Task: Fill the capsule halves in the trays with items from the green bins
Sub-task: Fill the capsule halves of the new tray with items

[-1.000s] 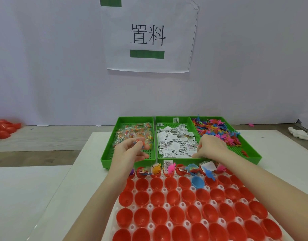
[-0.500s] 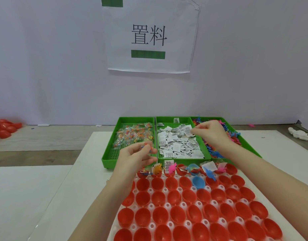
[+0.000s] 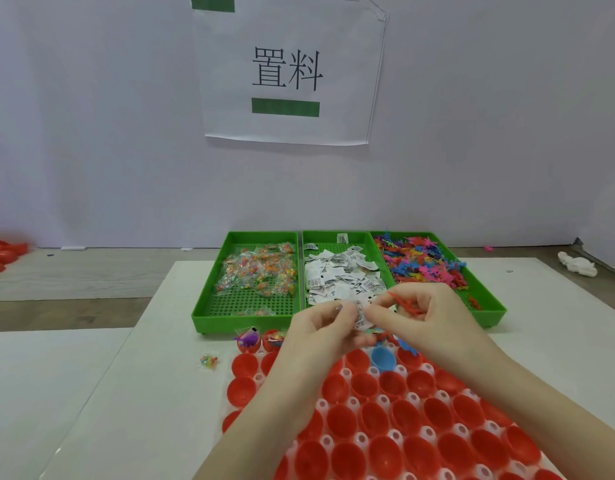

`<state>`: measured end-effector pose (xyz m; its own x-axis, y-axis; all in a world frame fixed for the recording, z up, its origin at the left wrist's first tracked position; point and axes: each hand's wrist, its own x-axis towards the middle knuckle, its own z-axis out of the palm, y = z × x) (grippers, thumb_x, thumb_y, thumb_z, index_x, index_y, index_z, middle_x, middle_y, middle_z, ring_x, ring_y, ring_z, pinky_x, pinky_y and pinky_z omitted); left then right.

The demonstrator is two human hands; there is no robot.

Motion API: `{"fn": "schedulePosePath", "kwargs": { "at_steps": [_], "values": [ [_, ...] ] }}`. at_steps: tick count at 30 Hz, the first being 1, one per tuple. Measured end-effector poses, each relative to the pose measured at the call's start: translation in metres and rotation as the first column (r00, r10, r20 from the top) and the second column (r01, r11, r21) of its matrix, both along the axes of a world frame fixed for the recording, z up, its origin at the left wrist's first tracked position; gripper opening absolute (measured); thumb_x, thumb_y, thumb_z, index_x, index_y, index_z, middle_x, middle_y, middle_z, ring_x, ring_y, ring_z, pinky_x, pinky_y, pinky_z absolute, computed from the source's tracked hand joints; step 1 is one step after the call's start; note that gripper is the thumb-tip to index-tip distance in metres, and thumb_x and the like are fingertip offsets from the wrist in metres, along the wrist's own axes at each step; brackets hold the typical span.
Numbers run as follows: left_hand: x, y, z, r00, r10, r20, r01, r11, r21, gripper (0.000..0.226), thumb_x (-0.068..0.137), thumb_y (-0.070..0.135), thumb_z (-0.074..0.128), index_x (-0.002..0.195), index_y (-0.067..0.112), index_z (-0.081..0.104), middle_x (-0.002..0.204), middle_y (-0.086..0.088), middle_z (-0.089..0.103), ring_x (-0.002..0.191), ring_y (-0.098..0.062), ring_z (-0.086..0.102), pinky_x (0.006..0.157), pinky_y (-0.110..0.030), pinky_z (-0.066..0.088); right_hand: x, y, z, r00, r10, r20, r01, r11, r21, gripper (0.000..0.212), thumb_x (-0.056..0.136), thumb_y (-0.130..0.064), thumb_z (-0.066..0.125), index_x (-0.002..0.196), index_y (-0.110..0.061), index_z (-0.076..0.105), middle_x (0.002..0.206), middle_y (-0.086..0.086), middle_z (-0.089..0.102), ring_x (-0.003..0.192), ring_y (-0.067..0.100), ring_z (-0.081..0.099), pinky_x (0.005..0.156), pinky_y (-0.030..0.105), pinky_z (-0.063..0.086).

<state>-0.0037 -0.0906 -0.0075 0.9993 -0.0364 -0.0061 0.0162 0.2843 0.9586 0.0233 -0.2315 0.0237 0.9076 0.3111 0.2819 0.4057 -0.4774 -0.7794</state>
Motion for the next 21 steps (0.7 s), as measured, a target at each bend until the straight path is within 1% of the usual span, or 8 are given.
{"fn": "schedulePosePath", "kwargs": {
  "at_steps": [3, 4, 6, 7, 10, 12, 17, 21],
  "values": [
    [-0.002, -0.002, 0.000, 0.999, 0.034, 0.000, -0.033, 0.998, 0.060, 0.030, 0.095, 0.020, 0.049, 0.094, -0.007, 0.063, 0.064, -0.002, 0.065, 0.064, -0.008, 0.066, 0.074, -0.017, 0.051, -0.007, -0.003, -0.002, 1.000, 0.012, -0.015, -0.011, 0.999, 0.039, 0.018, 0.073, -0.052, 0.062, 0.079, -0.036, 0.067, 0.043, -0.011, 0.034, 0.038, 0.004, 0.032, 0.044, 0.011, 0.030],
    [-0.002, -0.002, 0.001, 0.999, 0.033, -0.007, -0.032, 0.997, 0.073, 0.029, 0.095, 0.019, 0.050, 0.092, -0.009, 0.060, 0.061, 0.000, 0.064, 0.062, -0.007, 0.065, 0.073, -0.016, 0.051, -0.004, -0.003, -0.002, 0.997, 0.003, -0.078, -0.002, 1.000, 0.022, 0.005, 0.082, -0.044, 0.058, 0.084, -0.046, 0.062, 0.043, -0.015, 0.038, 0.037, 0.001, 0.037, 0.046, 0.008, 0.033],
    [-0.004, -0.002, 0.002, 1.000, 0.011, -0.004, -0.011, 0.994, 0.105, 0.025, 0.094, 0.018, 0.051, 0.091, -0.006, 0.058, 0.057, 0.003, 0.062, 0.060, -0.005, 0.064, 0.072, -0.016, 0.051, 0.000, -0.008, -0.001, 0.984, 0.017, -0.180, -0.016, 1.000, 0.007, 0.038, 0.094, -0.017, 0.041, 0.091, -0.053, 0.053, 0.047, -0.026, 0.047, 0.041, -0.009, 0.046, 0.058, 0.002, 0.038],
    [-0.005, -0.003, 0.004, 1.000, 0.000, 0.000, 0.000, 0.993, 0.116, 0.025, 0.094, 0.018, 0.051, 0.090, -0.005, 0.058, 0.057, 0.002, 0.062, 0.060, -0.005, 0.064, 0.072, -0.017, 0.051, -0.002, -0.013, -0.002, 0.982, 0.063, -0.176, -0.059, 0.998, 0.028, 0.040, 0.095, -0.014, 0.038, 0.097, -0.051, 0.052, 0.048, -0.029, 0.049, 0.049, -0.010, 0.050, 0.065, -0.001, 0.038],
    [-0.009, -0.006, 0.010, 1.000, -0.029, 0.012, 0.027, 0.996, 0.089, 0.025, 0.093, 0.018, 0.052, 0.090, -0.005, 0.060, 0.066, -0.003, 0.062, 0.065, -0.008, 0.066, 0.072, -0.017, 0.052, -0.019, -0.019, 0.007, 0.989, 0.128, -0.070, -0.123, 0.990, 0.071, 0.029, 0.093, -0.025, 0.045, 0.112, -0.045, 0.051, 0.063, -0.024, 0.057, 0.068, -0.007, 0.055, 0.074, -0.001, 0.036],
    [-0.012, -0.008, 0.014, 0.998, -0.063, 0.030, 0.062, 0.997, 0.045, 0.023, 0.093, 0.017, 0.053, 0.086, 0.001, 0.067, 0.071, -0.003, 0.068, 0.073, -0.011, 0.068, 0.074, -0.018, 0.053, -0.025, -0.021, 0.010, 0.989, 0.149, -0.016, -0.146, 0.982, 0.121, 0.037, 0.090, -0.013, 0.056, 0.112, -0.042, 0.054, 0.076, -0.020, 0.063, 0.068, -0.005, 0.058, 0.072, 0.006, 0.044],
    [-0.022, -0.014, 0.023, 0.991, -0.115, 0.073, 0.116, 0.993, -0.010, 0.020, 0.090, 0.017, 0.055, 0.085, 0.014, 0.074, 0.086, -0.006, 0.074, 0.085, -0.015, 0.070, 0.076, -0.019, 0.054, -0.036, -0.022, 0.017, 0.999, 0.033, 0.027, -0.038, 0.982, 0.185, 0.056, 0.071, -0.005, 0.074, 0.110, -0.041, 0.055, 0.067, -0.004, 0.070, 0.063, 0.010, 0.066, 0.068, 0.018, 0.053],
    [-0.027, -0.019, 0.027, 0.981, -0.159, 0.112, 0.148, 0.984, 0.102, 0.021, 0.089, 0.021, 0.055, 0.100, 0.013, 0.071, 0.099, -0.007, 0.072, 0.095, -0.019, 0.068, 0.089, -0.028, 0.052, -0.037, -0.025, 0.021, 0.993, 0.047, -0.105, -0.036, 0.995, 0.096, 0.066, 0.068, -0.003, 0.075, 0.107, -0.048, 0.047, 0.062, 0.001, 0.071, 0.058, 0.012, 0.065, 0.065, 0.018, 0.051]
  ]
}}
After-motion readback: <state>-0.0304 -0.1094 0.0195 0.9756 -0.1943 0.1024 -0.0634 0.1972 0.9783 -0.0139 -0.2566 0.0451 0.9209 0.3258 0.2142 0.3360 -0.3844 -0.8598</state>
